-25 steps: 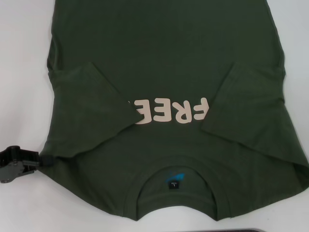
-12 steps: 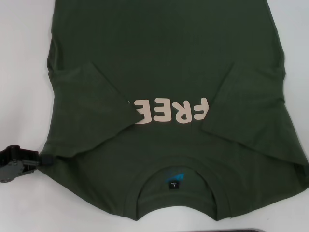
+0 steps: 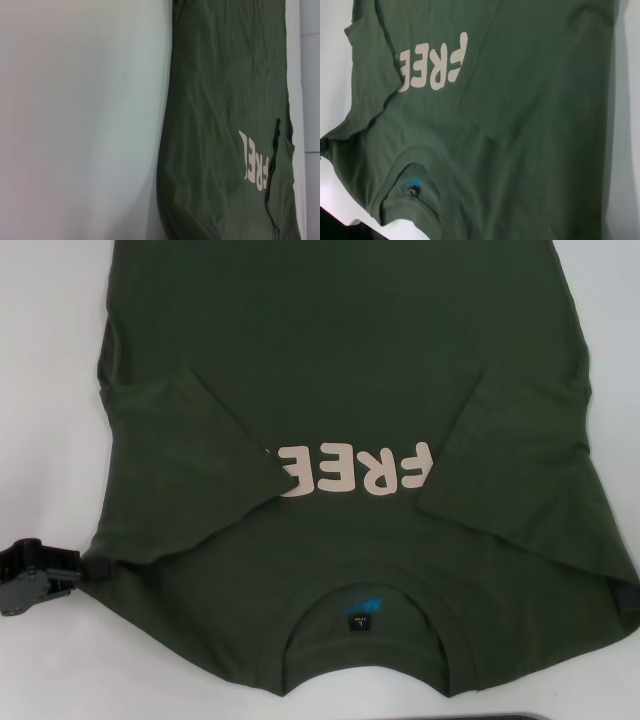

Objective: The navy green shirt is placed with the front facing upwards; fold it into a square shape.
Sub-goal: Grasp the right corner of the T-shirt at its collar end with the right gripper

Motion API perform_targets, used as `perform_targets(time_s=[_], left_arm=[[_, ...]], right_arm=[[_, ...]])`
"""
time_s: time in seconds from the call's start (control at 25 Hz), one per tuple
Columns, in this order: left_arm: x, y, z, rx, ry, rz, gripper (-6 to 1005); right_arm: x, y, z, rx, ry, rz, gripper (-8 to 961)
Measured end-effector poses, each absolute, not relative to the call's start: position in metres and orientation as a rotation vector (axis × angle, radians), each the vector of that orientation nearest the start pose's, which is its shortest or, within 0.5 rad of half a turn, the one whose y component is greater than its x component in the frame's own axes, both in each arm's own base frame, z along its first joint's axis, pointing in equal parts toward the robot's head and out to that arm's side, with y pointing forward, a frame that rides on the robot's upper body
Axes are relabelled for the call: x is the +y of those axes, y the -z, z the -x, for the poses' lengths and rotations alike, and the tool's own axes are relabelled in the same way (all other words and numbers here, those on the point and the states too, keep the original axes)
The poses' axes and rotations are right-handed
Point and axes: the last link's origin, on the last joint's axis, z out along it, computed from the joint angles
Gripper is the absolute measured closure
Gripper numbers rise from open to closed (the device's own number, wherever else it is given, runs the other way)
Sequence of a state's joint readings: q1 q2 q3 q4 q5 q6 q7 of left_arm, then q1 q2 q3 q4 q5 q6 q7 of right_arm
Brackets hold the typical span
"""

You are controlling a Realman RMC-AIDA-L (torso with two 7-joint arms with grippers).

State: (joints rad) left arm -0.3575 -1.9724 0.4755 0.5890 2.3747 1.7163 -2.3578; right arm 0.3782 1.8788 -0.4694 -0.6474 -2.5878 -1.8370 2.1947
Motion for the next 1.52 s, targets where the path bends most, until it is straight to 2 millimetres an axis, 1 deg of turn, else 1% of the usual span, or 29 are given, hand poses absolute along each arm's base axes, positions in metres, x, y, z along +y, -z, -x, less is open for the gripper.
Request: perform_targets(time_s=[0.48, 0.92, 1.52], left_arm=[[0.242, -0.032, 0.361, 2.339, -0.505, -2.067, 946], [0.240, -0.031, 0.361, 2.342, -0.507, -2.059, 946], [0.242, -0.032, 0.360, 2.333, -0.508, -2.065, 946]], right_arm=[[0.221, -0.079, -0.384, 2.151, -0.125, 2.236, 121], [0.224, -0.072, -0.383, 2.157, -0.128, 2.244, 121], [0.226, -0.067, -0.382, 2.170, -0.151, 2.238, 120]])
